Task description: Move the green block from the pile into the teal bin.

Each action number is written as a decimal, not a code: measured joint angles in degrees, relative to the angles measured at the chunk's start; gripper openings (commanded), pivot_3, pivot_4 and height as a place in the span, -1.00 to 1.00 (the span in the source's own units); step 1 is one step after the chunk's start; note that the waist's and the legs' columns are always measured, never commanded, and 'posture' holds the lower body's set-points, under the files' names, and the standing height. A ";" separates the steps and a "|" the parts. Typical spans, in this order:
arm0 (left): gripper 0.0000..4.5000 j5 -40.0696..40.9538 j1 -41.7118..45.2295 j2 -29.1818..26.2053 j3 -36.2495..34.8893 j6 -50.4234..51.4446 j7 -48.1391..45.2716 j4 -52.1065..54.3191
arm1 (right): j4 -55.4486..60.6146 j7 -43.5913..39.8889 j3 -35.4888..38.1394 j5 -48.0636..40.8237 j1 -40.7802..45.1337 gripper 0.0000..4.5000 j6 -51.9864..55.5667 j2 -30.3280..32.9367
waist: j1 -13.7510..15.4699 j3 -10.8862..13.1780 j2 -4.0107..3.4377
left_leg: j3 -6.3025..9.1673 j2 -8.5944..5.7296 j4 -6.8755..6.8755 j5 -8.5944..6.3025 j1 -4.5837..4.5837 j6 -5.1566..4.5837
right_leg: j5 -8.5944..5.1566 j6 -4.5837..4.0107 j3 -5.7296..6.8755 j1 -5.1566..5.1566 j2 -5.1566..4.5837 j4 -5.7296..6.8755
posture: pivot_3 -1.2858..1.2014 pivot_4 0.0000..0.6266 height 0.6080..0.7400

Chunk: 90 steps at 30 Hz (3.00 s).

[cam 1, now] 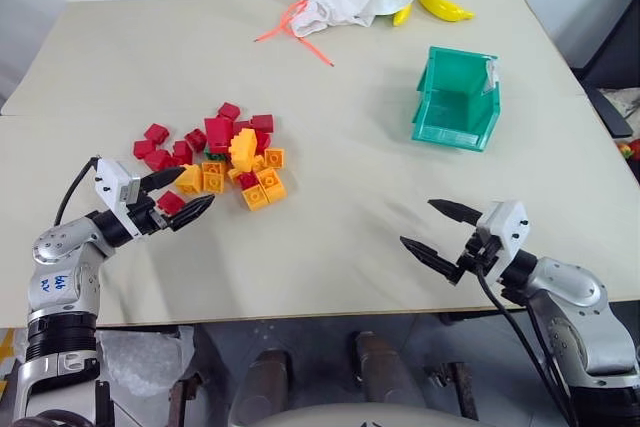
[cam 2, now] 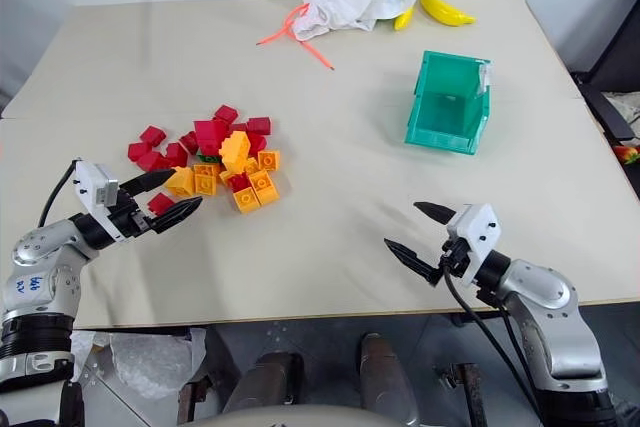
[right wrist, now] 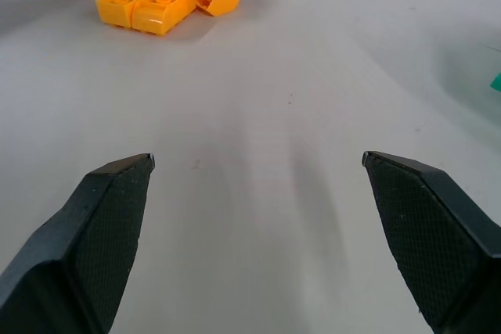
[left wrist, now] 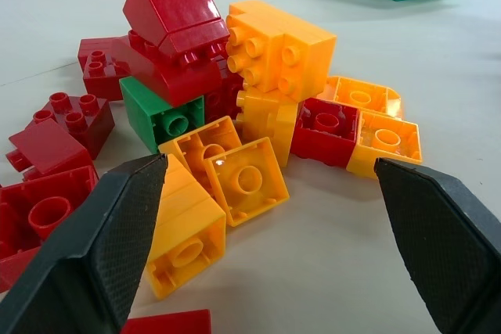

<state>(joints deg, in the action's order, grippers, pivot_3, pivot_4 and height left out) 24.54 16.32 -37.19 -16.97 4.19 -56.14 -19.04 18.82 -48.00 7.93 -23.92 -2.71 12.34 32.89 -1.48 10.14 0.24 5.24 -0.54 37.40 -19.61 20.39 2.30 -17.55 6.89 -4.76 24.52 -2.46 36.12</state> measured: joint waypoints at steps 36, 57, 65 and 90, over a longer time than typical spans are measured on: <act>-1.00 -10.77 26.45 7.64 5.05 -10.60 12.75 -30.31 | -1.32 -0.42 -6.06 -1.45 10.75 1.00 1.60 -2.21 | 1.38 -0.05 0.17 | -0.01 -0.64 0.66 0.13 0.19 0.07 | 0.10 0.20 0.01 0.06 0.01 0.42 | 0.03 -0.52 1.00; -1.00 -14.74 32.94 12.17 10.75 -13.60 -6.26 -38.02 | 1.29 -1.35 -5.20 -2.58 11.44 1.00 2.71 -0.95 | 0.98 0.00 0.31 | -0.12 -0.64 0.71 0.22 0.22 -0.12 | 0.16 0.31 -0.16 0.18 0.02 0.72 | 0.03 -0.52 1.00; -1.00 -13.82 35.54 7.56 4.14 -7.42 16.20 -39.64 | -0.60 -2.55 -5.27 -2.53 13.21 1.00 2.60 -0.90 | 1.52 0.08 0.47 | -0.06 -0.69 0.75 0.24 0.21 -0.35 | 0.19 0.36 -0.13 0.16 -0.11 0.74 | 0.03 -0.52 1.00; -1.00 -14.24 31.44 2.80 11.32 16.70 0.98 -24.95 | -3.93 -3.56 -5.67 -1.88 16.09 1.00 1.45 -1.37 | 0.78 0.04 0.45 | -0.06 -0.73 0.74 0.36 0.12 -0.32 | 0.24 0.45 -0.18 0.06 -0.18 0.78 | 0.03 -0.52 1.00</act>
<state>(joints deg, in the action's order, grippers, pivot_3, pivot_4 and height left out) 10.30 47.77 -34.39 -5.65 20.89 -55.15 -43.98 14.89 -51.57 2.27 -25.79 13.38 13.79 31.51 -0.71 10.18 0.68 5.17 -1.27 38.15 -19.25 20.51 1.98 -17.31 7.34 -4.94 24.58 -2.64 36.90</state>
